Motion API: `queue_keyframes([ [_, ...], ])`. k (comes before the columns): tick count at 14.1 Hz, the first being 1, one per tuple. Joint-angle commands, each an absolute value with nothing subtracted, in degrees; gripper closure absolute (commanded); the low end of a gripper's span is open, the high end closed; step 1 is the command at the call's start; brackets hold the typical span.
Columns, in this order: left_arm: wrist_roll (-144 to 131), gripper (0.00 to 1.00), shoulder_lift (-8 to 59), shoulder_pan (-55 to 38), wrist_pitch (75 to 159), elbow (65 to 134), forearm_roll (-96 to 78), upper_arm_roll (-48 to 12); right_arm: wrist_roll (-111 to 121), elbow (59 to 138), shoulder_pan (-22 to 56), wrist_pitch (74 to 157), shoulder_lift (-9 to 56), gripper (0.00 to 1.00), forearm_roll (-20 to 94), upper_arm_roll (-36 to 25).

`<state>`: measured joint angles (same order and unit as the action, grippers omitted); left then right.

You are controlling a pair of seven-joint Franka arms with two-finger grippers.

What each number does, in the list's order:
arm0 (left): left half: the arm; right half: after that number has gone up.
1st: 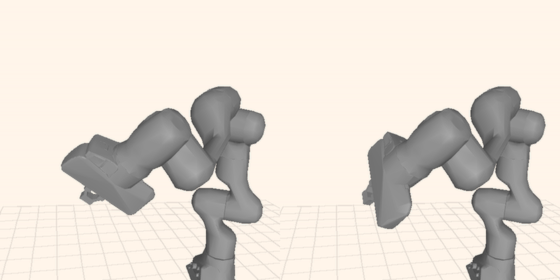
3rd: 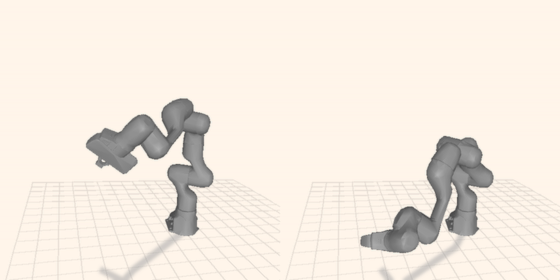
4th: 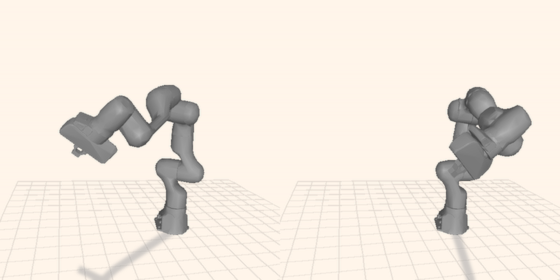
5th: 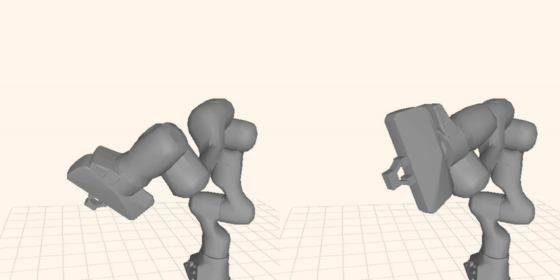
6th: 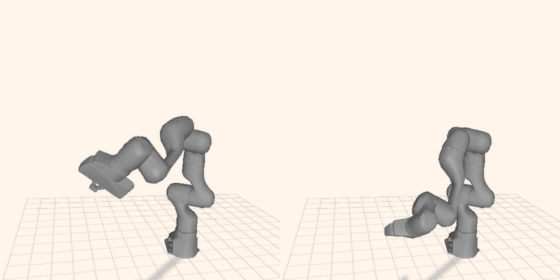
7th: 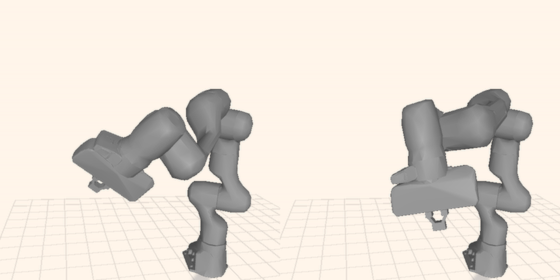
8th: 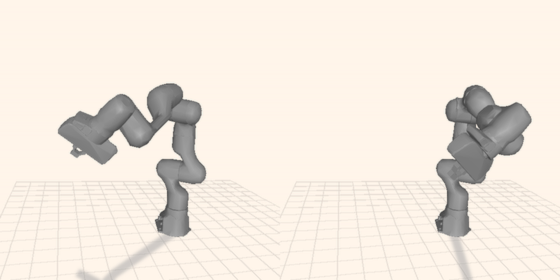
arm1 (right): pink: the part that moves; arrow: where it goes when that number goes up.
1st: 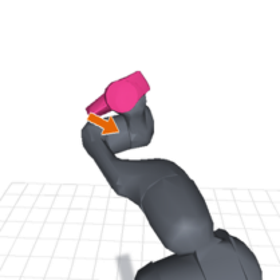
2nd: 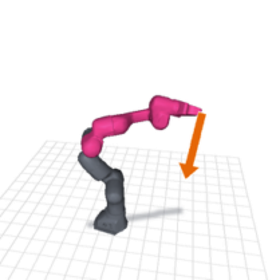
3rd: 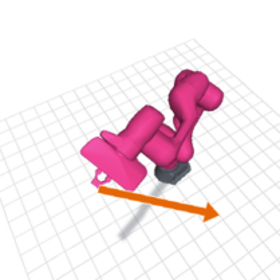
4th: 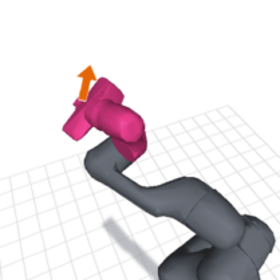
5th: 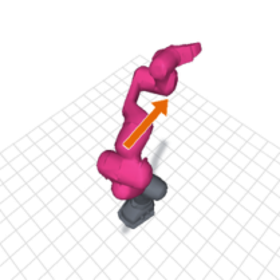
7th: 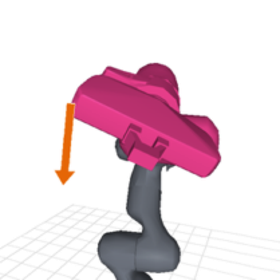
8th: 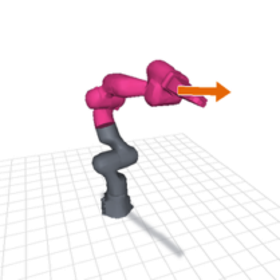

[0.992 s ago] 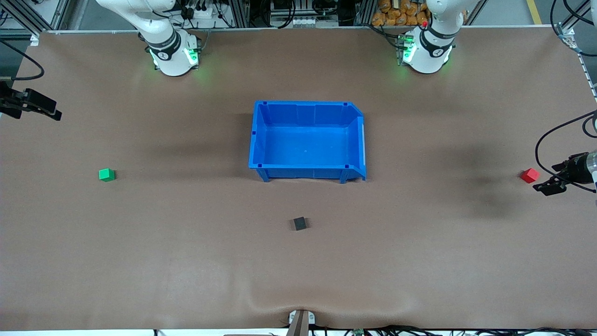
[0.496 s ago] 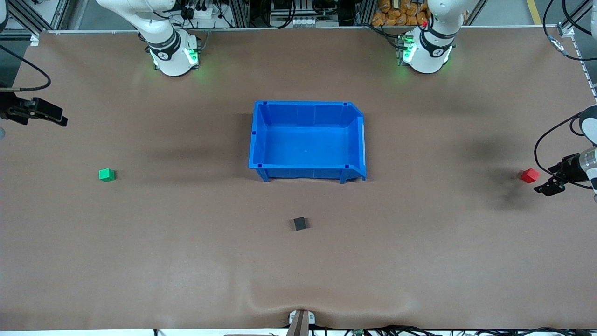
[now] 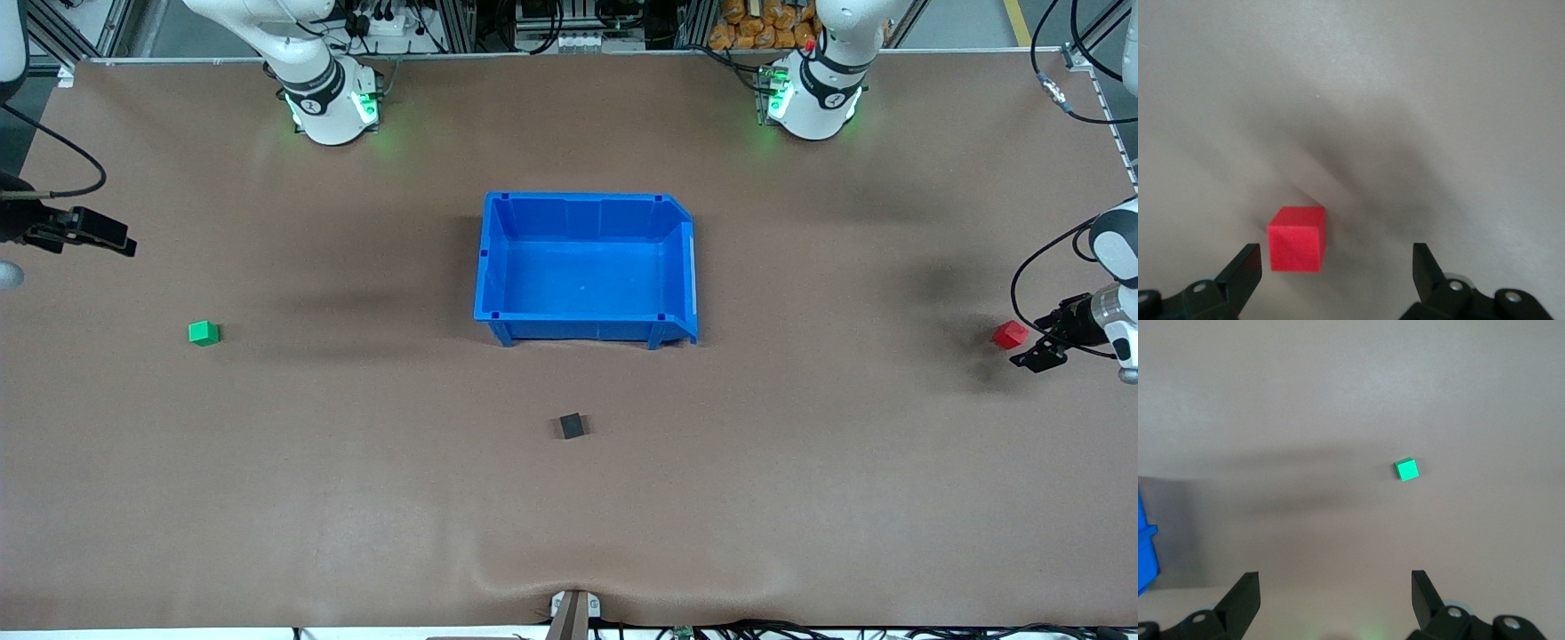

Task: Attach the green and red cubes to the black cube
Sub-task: 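Grasp the red cube with the left gripper while the right gripper approaches the green cube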

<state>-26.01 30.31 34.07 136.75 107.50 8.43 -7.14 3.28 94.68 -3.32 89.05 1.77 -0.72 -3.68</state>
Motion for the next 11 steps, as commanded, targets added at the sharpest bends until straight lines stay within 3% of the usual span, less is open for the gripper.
queue_keyframes([
  [1, -27.16, 0.0, 31.2, 34.63, 138.51, 108.02, 10.9, -7.03, 4.04, 95.19, -5.18, 89.91, 2.63, 0.0, -0.88, -3.08],
  [11, -27.25, 0.0, 34.1, 35.77, 139.66, 108.28, 11.16, -7.03, 4.48, 97.2, -6.68, 92.98, 5.27, 0.0, -1.67, -3.16],
])
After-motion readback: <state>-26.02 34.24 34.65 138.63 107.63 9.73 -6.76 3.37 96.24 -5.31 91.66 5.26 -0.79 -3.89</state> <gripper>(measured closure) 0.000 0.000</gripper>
